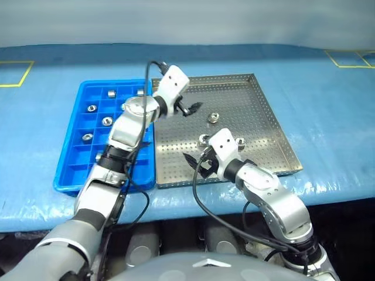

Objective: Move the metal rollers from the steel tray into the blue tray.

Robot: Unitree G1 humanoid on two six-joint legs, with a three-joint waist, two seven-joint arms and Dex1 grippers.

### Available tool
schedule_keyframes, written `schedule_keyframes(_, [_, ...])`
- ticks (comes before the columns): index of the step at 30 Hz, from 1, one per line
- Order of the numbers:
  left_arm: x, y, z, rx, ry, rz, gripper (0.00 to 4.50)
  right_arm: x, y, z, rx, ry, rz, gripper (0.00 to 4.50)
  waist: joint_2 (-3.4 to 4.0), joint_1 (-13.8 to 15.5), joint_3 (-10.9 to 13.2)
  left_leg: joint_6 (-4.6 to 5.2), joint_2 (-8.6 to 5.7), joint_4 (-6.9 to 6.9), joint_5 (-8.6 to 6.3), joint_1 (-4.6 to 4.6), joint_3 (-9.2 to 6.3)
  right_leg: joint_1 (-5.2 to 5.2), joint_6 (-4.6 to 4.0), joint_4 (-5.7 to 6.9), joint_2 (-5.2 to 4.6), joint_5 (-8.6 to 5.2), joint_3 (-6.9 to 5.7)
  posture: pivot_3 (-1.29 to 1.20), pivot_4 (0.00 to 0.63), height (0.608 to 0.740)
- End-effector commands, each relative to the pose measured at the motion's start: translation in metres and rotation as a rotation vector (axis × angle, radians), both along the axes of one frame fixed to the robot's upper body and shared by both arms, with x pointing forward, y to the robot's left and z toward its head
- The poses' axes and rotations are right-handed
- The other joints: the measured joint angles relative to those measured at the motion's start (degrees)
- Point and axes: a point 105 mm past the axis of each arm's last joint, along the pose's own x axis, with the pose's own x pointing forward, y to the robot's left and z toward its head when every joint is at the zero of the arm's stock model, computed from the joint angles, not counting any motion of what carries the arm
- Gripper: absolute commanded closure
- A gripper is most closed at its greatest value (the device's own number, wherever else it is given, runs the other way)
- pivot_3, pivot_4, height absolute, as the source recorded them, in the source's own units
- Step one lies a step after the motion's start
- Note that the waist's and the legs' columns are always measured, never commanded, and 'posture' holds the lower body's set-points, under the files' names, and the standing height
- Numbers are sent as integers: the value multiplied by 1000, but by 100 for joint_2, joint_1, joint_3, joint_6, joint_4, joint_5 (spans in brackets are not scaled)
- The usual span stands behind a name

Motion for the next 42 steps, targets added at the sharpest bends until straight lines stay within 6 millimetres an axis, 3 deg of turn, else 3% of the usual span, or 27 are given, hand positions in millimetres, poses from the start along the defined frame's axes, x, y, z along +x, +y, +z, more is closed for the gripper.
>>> schedule_keyframes(1, [-11, -18, -15, 76, 25, -122, 40, -2, -8, 12, 9, -53, -58, 0, 0, -106, 0, 2, 0, 0, -2, 0, 3, -1, 5, 0, 0, -2, 4, -265, 150, 740])
schedule_keyframes(7, [-34, -14, -48, 218, 122, -248, 40, -4, -16, 12, 12, -51, -107, 0, 1, -402, 0, 3, 3, 0, -2, -4, 15, -22, 28, 17, 0, -13, 24, -291, 150, 740])
schedule_keyframes(15, [-37, -3, -67, 317, 143, -223, 40, -2, -13, 13, 17, -55, -97, 0, 2, -593, 0, 0, 3, 0, 1, -4, 15, -25, 33, 21, -1, -11, 29, -269, 150, 740])
schedule_keyframes(18, [-37, -2, -69, 319, 140, -206, 609, -1, -11, 13, 18, -57, -91, 0, 2, -590, 0, 1, 2, -1, 0, -6, 15, -28, 51, 21, -1, -1, 30, -261, 150, 740])
schedule_keyframes(24, [-38, -3, -50, 242, 89, -172, 2629, 0, -7, 14, 20, -58, -70, 0, 2, -565, 0, 1, 2, -4, 1, -6, 15, -30, 51, 21, -2, 0, 31, -229, 150, 740])
schedule_keyframes(25, [-37, -2, -44, 213, 74, -153, 2831, 0, -6, 14, 21, -59, -63, 0, 2, -560, 0, 1, 2, -4, 1, -6, 15, -30, 52, 21, -2, 0, 31, -218, 150, 740])
schedule_keyframes(28, [-34, 8, -25, 130, 27, -67, 2827, 2, -1, 15, 27, -58, -39, 0, 2, -533, 0, 0, 3, -4, 1, -9, 16, -35, 55, 22, -2, 2, 33, -179, 150, 740])
schedule_keyframes(33, [-37, 48, 4, 34, -70, 150, 2827, 4, 14, 17, 30, -54, 46, 0, 3, -406, 0, -1, 4, -10, 2, -5, 17, -37, 56, 25, -1, 4, 35, -90, 150, 740])
schedule_keyframes(35, [-42, 73, 13, 27, -111, 258, 2827, 6, 23, 18, 35, -55, 89, 0, 3, -288, 0, -4, 5, -16, 4, -3, 17, -39, 56, 27, 0, 3, 34, -65, 150, 740])
schedule_keyframes(42, [-82, 146, 21, 20, -140, 591, 2827, 6, 63, 23, 51, -62, 295, 0, 2, 150, 0, -11, 4, -27, 7, -4, 16, -43, 24, 24, -2, 17, 28, 72, 150, 740])
